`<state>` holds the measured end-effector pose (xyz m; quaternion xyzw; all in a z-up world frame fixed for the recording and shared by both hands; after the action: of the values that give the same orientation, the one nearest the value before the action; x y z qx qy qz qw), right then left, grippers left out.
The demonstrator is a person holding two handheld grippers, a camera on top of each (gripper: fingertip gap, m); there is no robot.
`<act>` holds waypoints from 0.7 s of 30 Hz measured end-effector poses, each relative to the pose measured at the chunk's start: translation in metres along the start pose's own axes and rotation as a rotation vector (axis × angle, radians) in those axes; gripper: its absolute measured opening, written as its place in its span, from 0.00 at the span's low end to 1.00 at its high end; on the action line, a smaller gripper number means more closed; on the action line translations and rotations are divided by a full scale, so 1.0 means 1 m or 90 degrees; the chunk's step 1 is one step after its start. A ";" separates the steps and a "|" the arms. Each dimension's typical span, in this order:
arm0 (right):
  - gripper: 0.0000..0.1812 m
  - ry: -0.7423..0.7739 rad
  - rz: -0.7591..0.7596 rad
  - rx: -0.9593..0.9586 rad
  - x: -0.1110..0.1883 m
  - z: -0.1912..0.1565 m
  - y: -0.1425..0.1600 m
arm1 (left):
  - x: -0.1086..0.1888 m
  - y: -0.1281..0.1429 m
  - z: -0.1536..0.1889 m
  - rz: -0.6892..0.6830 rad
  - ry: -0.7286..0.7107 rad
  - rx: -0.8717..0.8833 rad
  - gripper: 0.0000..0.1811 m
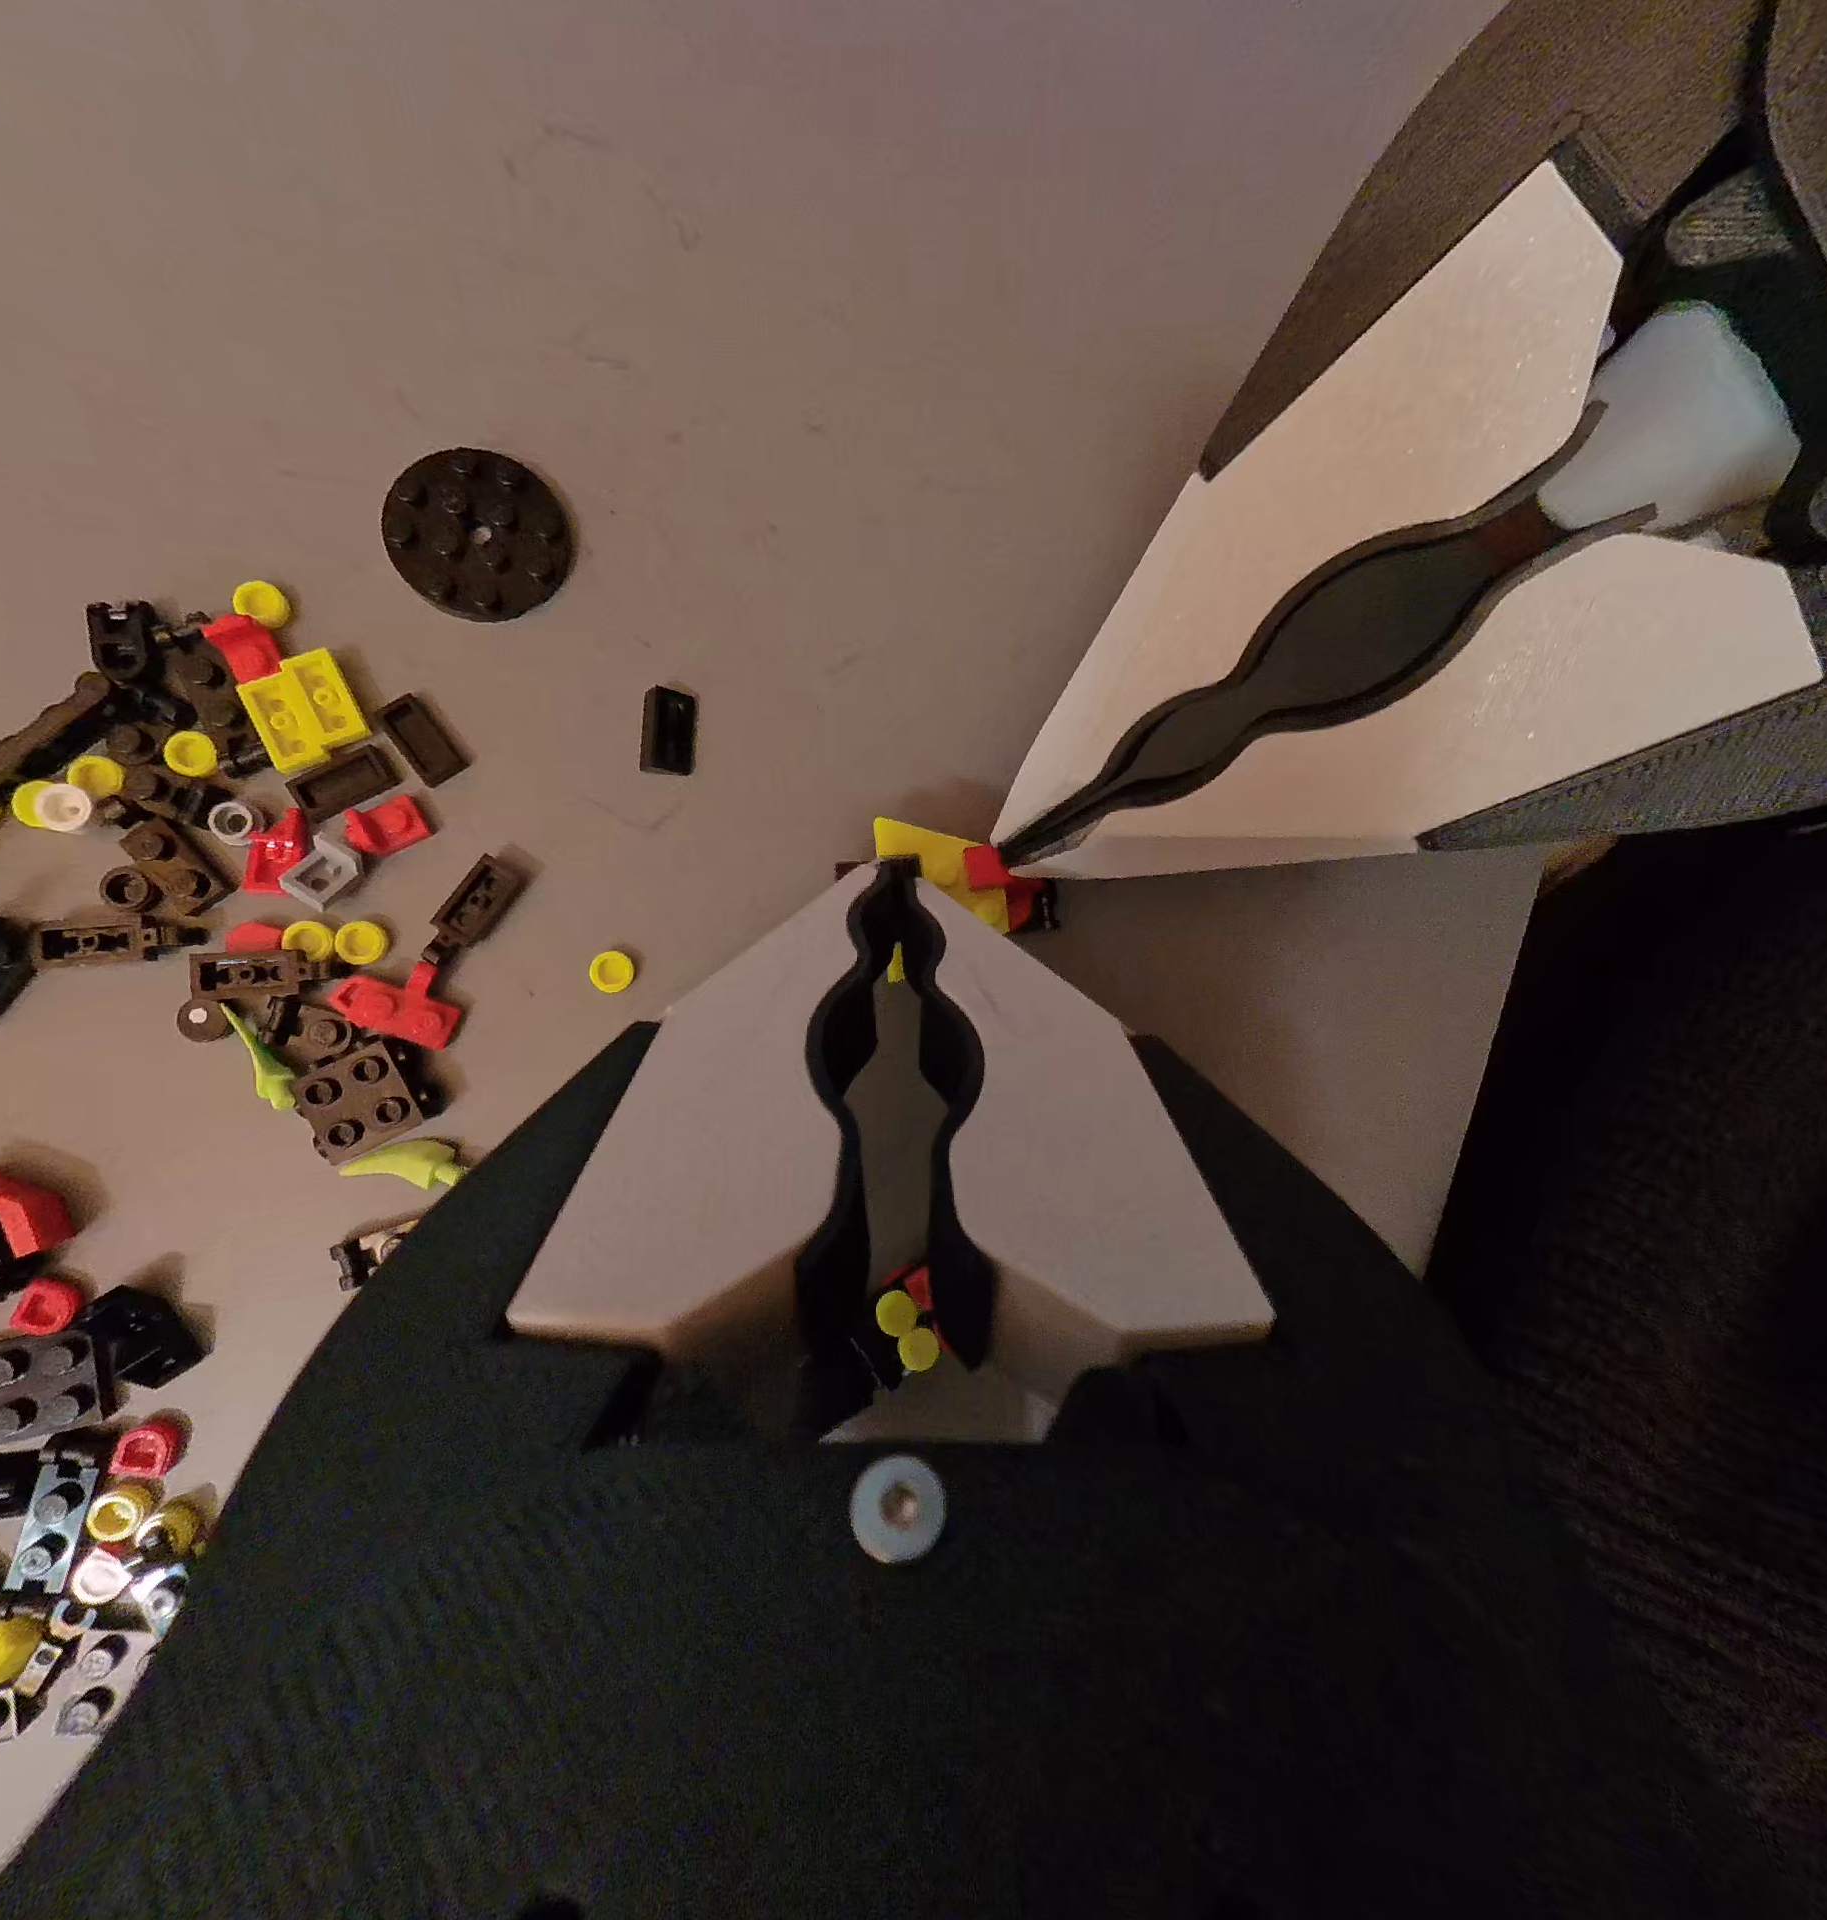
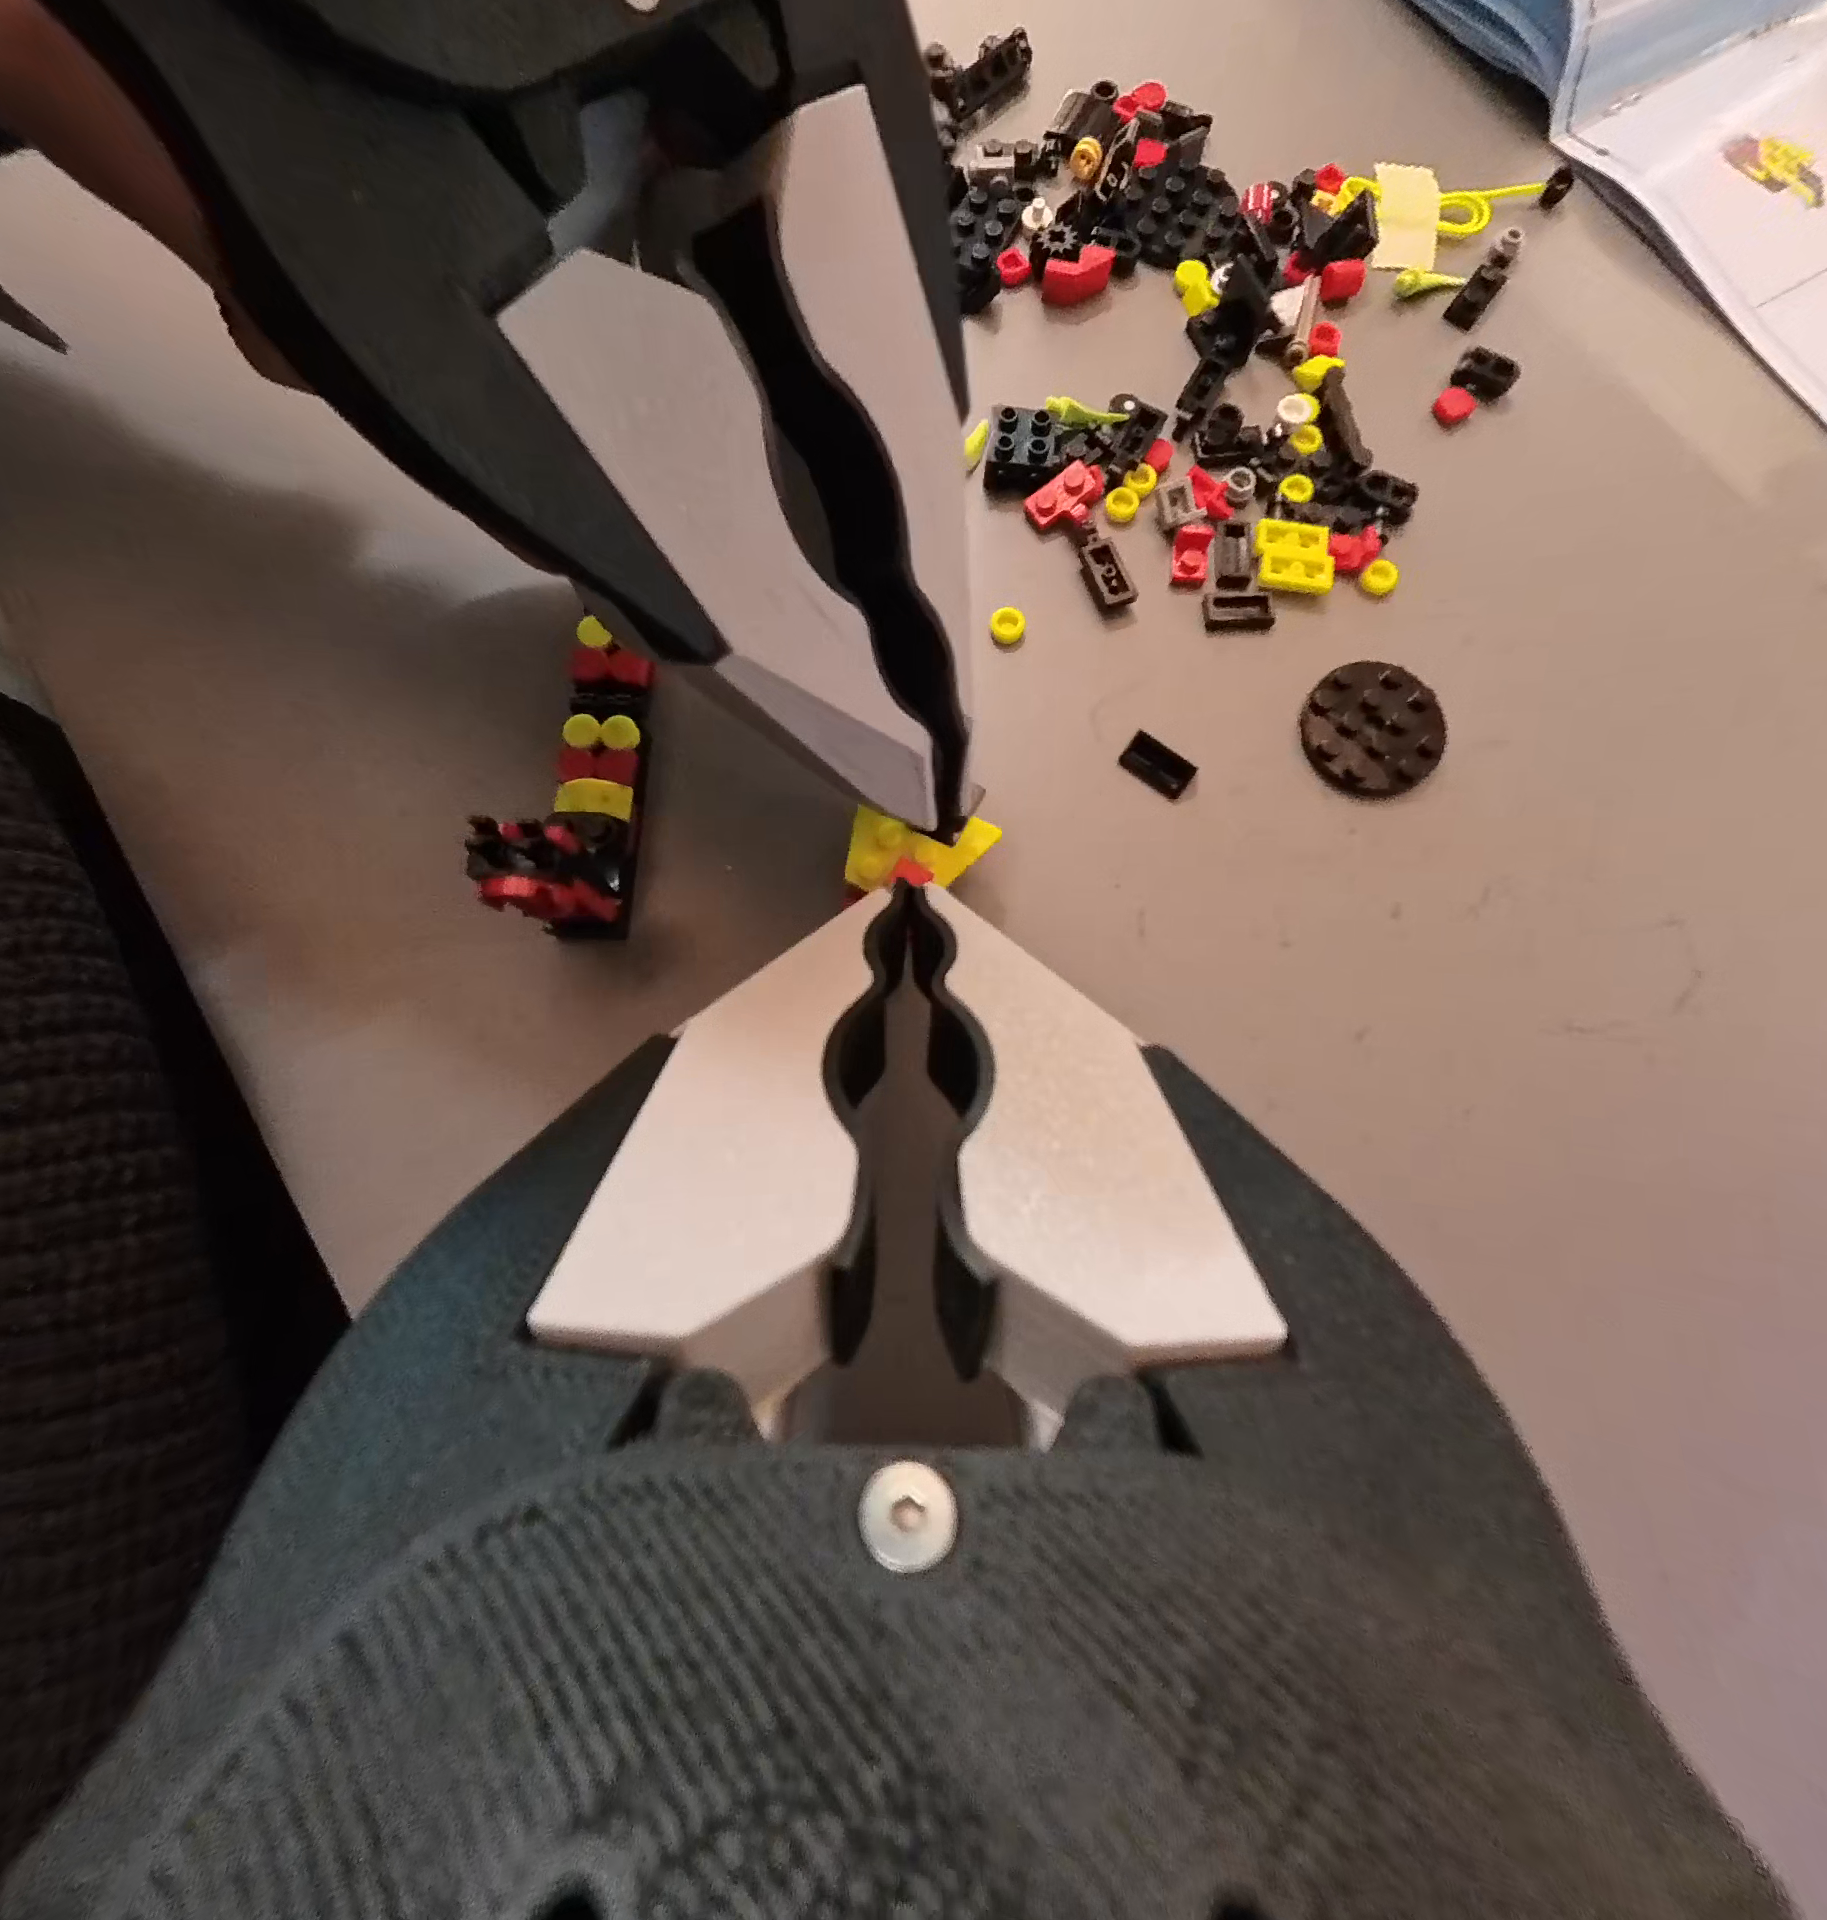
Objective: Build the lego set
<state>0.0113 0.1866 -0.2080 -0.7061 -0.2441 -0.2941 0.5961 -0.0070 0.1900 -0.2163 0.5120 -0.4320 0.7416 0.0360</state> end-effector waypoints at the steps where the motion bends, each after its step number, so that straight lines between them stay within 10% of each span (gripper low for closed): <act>1: 0.00 0.004 -0.001 0.005 0.000 0.000 0.000 | 0.000 0.000 0.000 0.000 -0.002 0.000 0.00; 21: 0.14 -0.004 -0.015 -0.091 0.005 0.019 0.012 | 0.006 0.002 -0.003 0.006 -0.007 0.014 0.00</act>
<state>0.0257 0.2031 -0.2154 -0.7447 -0.2326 -0.3160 0.5398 -0.0132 0.1889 -0.2134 0.5144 -0.4264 0.7436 0.0249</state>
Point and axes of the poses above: each gripper's, where its closed fingertips meet, x back along the fingers, y out of its underside, z = x × y across the jaws, the point moved 1 cm from there along x, back along the fingers, and after that the axes turned 10 degrees about -x, right-handed, at the moved point
